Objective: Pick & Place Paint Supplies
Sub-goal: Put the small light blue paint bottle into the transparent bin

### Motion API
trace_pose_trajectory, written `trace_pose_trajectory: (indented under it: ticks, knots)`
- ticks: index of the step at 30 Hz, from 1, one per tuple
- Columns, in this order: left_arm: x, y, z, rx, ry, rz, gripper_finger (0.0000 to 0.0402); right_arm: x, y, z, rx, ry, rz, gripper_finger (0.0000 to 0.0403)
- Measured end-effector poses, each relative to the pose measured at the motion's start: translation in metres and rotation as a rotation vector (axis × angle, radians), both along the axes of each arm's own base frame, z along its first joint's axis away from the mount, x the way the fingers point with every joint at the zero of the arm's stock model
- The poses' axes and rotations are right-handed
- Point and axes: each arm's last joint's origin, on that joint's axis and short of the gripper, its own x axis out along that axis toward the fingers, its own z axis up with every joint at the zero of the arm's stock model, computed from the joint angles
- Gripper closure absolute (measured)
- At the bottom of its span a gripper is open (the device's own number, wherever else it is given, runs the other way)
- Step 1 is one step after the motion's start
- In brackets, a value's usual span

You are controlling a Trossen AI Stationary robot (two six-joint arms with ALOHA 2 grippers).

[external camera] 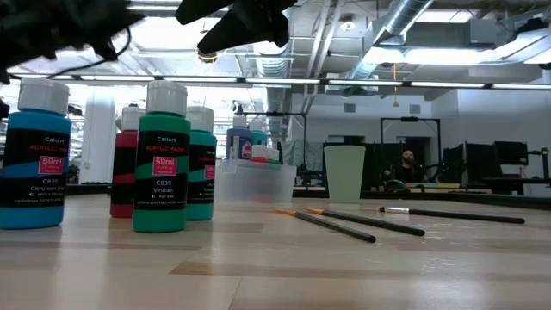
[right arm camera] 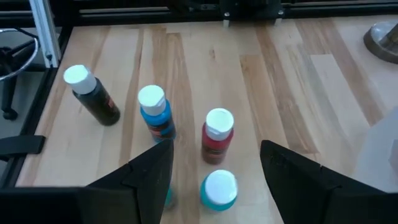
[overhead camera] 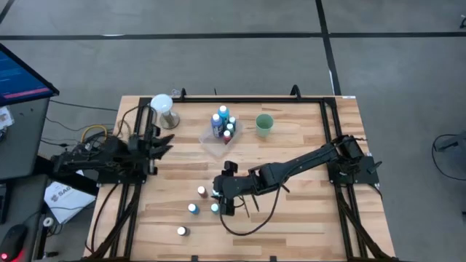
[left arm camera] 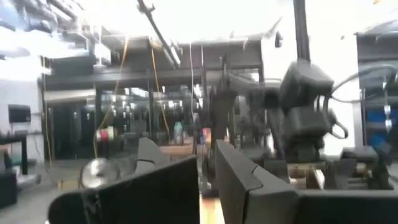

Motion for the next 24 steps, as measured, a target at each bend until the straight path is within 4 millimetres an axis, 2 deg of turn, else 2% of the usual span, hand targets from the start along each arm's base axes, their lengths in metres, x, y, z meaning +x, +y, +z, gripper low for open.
trace_pose_trajectory:
  ticks: [2, 6, 12, 24]
  knots:
    - [-0.003, 0.0, 0.006, 0.004, -0.071, -0.003, 0.0401, 0.0, 0.0, 0.0, 0.02, -0.001, -0.016, 0.0168]
    - [-0.004, 0.0, 0.008, 0.004, -0.097, -0.001, 0.0401, 0.002, -0.003, 0.001, 0.036, -0.022, -0.029, 0.0168]
    - [-0.005, 0.0, 0.009, 0.002, -0.104, 0.004, 0.0401, 0.006, -0.011, 0.002, 0.04, -0.034, -0.05, 0.0168]
    - [-0.005, 0.0, 0.01, 0.001, -0.114, 0.003, 0.0401, 0.003, -0.014, -0.001, 0.023, 0.011, -0.055, 0.0168]
